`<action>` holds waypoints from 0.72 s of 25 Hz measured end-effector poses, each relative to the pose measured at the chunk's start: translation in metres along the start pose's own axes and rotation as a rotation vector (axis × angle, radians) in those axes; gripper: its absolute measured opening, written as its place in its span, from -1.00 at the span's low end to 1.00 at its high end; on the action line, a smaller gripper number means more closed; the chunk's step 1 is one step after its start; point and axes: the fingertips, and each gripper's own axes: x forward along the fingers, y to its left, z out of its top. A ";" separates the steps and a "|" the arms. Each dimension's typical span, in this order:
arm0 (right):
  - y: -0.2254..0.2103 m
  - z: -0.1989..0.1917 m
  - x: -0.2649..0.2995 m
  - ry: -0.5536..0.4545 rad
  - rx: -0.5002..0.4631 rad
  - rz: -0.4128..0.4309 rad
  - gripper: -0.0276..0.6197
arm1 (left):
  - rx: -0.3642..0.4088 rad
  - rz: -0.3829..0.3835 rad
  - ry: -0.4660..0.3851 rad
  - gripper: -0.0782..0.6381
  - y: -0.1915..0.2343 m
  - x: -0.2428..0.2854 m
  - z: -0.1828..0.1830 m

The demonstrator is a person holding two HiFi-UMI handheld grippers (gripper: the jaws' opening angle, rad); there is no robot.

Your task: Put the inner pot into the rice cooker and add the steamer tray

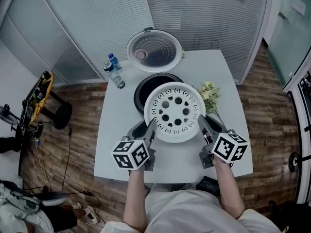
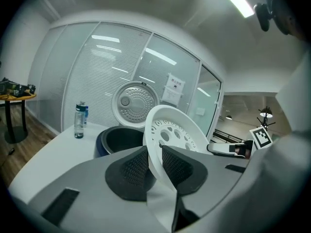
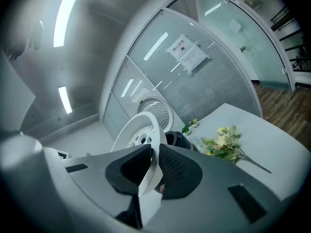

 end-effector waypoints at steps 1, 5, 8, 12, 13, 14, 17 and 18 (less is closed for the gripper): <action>0.005 -0.002 0.006 0.008 0.001 0.011 -0.72 | -0.002 0.012 -0.002 -0.53 0.006 -0.004 0.002; 0.018 -0.003 0.025 0.029 0.000 0.048 -0.72 | -0.003 0.043 -0.010 -0.53 0.025 -0.010 0.011; 0.024 -0.001 0.039 0.033 0.000 0.061 -0.72 | -0.007 0.048 -0.016 -0.53 0.037 -0.009 0.018; 0.027 0.001 0.057 0.047 0.004 0.057 -0.72 | -0.024 0.051 -0.021 -0.53 0.053 -0.001 0.024; 0.026 0.000 0.060 0.052 0.008 0.055 -0.72 | -0.027 0.047 -0.020 -0.53 0.056 0.002 0.024; 0.026 0.000 0.064 0.055 0.009 0.051 -0.72 | -0.031 0.044 -0.019 -0.53 0.059 0.004 0.025; 0.025 0.000 0.081 0.063 0.001 0.029 -0.72 | -0.034 0.031 -0.018 -0.53 0.074 0.016 0.033; 0.025 0.001 0.086 0.064 0.000 0.023 -0.72 | -0.033 0.024 -0.019 -0.53 0.078 0.020 0.036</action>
